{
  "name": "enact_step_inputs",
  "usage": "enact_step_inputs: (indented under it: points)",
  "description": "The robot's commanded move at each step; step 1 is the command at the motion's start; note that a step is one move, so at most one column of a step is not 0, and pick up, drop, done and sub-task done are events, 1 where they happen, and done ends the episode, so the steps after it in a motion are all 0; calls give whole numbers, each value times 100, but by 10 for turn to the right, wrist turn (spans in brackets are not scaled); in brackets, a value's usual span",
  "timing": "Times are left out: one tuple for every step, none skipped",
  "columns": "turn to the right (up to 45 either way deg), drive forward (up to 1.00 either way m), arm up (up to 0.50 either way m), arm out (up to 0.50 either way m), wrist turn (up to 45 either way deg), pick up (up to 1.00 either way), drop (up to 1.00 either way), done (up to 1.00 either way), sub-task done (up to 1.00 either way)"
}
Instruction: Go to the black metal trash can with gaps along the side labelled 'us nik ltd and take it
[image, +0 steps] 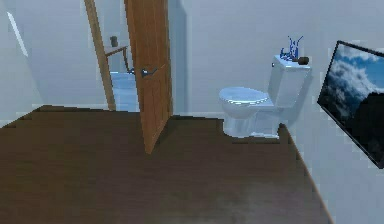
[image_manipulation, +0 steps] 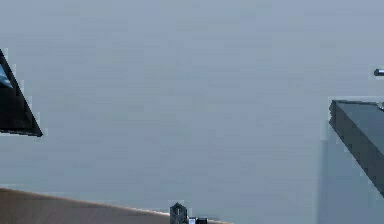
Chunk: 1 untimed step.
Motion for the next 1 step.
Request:
enact_step_inputs:
  points:
    - [0,0,0,0,450,0,0,0,0]
